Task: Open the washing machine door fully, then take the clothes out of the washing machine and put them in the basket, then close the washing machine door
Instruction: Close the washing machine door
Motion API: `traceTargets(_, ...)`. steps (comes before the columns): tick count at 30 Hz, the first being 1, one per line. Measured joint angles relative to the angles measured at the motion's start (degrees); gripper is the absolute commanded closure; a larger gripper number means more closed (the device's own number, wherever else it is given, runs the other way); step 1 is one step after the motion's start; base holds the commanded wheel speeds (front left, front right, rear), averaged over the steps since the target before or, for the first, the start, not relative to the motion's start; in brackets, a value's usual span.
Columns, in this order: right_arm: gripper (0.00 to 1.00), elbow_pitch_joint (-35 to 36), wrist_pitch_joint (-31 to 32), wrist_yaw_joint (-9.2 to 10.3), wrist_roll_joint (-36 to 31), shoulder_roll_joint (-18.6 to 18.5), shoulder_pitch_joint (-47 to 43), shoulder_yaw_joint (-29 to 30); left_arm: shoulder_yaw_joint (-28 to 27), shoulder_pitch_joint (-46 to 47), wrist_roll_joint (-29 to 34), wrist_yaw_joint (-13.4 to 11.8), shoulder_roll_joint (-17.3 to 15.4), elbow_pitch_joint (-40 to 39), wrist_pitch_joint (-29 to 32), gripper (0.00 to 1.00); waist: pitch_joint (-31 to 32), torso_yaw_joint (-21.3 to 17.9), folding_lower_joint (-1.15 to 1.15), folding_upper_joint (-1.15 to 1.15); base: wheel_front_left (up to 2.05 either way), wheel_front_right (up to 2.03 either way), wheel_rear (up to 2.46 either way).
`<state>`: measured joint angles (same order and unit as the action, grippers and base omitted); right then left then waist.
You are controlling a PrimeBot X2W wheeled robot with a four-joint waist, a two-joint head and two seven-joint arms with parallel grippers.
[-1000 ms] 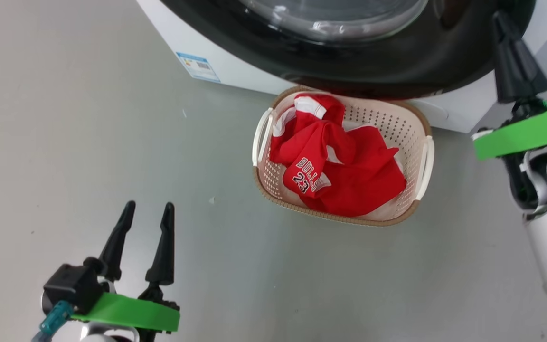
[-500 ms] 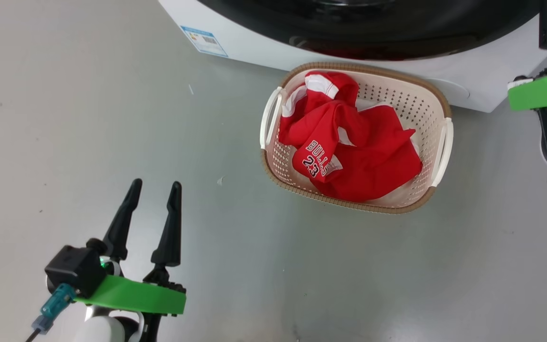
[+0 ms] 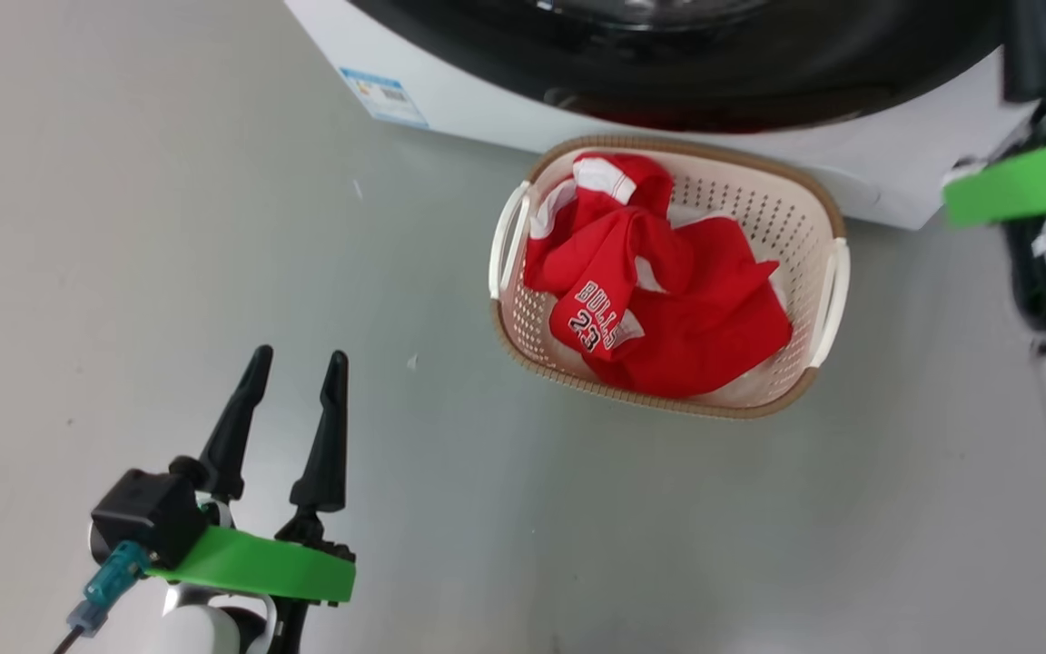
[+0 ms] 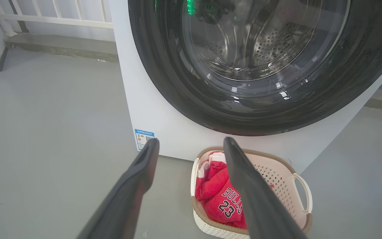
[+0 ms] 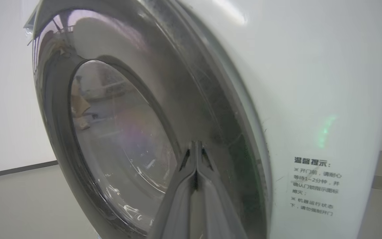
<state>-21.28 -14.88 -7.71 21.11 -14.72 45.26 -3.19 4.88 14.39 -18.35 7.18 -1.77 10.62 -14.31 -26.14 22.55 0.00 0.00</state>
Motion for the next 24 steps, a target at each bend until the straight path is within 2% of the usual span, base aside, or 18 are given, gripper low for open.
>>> traceTargets(3, 0.98, 0.1, 0.0, 0.0, 0.1, 0.3, -2.8, -1.5, -0.3, -0.1, 0.8, 0.0, 0.0, 0.6, 0.0, 0.0, 1.3, -0.4, 0.0, 0.0, 0.0, 0.0, 0.0)
traceTargets(6, 0.54, 0.2, 0.0, 0.0, 0.1, 0.7, -6.6, -2.4, -0.5, -0.5, 1.3, 0.0, 0.0, 1.5, 0.0, 0.0, 2.7, -0.9, 0.0, 0.0, 0.0, 0.0, 0.0)
traceTargets(7, 0.31, 0.3, 0.0, 0.0, 0.1, 0.8, -7.6, -2.8, -0.7, -0.5, 1.4, 0.0, 0.0, 1.7, 0.0, 0.0, 3.2, -1.1, 0.0, 0.0, 0.0, 0.0, 0.0)
traceTargets(8, 0.0, 0.4, 0.0, 0.0, 0.1, 1.0, -8.7, -3.1, -0.9, -0.7, 1.8, 0.0, 0.0, 1.8, 0.0, 0.0, 3.7, -1.3, 0.0, 0.0, 0.0, 0.0, 0.0)
traceTargets(14, 0.0, 1.1, 0.0, 0.0, 0.1, 2.6, -14.4, -3.3, -2.0, -2.9, 3.8, 0.0, -0.1, 3.0, 0.0, 0.0, 6.8, -2.8, 0.0, 0.0, 0.0, 0.0, 0.0)
traceTargets(24, 0.0, 1.3, 0.0, 0.0, 0.2, 4.7, -24.3, -2.0, -2.8, -5.5, 4.2, 0.0, -2.1, 3.9, 0.0, 0.0, 11.8, -6.6, 0.0, 0.0, 0.0, 0.0, 0.0)
